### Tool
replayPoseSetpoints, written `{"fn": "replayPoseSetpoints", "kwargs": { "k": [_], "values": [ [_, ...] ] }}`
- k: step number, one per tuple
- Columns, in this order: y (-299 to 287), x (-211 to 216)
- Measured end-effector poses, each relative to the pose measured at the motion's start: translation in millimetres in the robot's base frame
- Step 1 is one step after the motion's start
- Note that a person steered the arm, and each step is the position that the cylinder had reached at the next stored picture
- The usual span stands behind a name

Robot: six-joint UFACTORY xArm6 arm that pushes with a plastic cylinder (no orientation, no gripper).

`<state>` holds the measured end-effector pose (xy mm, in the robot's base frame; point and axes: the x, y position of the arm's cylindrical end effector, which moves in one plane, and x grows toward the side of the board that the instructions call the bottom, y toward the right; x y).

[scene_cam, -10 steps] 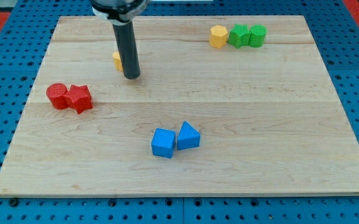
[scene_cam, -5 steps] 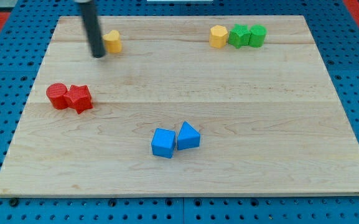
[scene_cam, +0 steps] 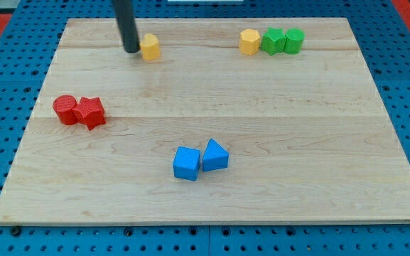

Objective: Move yellow heart towards yellow hexagon

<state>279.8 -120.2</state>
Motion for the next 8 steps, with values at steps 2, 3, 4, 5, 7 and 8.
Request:
{"fn": "replayPoseSetpoints", "kwargs": {
  "k": [2, 3, 4, 5, 7, 8],
  "values": [
    [5.8, 0.0],
    [60.0, 0.0],
    [99.3, 0.0],
    [122.0, -1.2],
    [141.0, -1.2],
    [165.3, -1.2]
  ]
}}
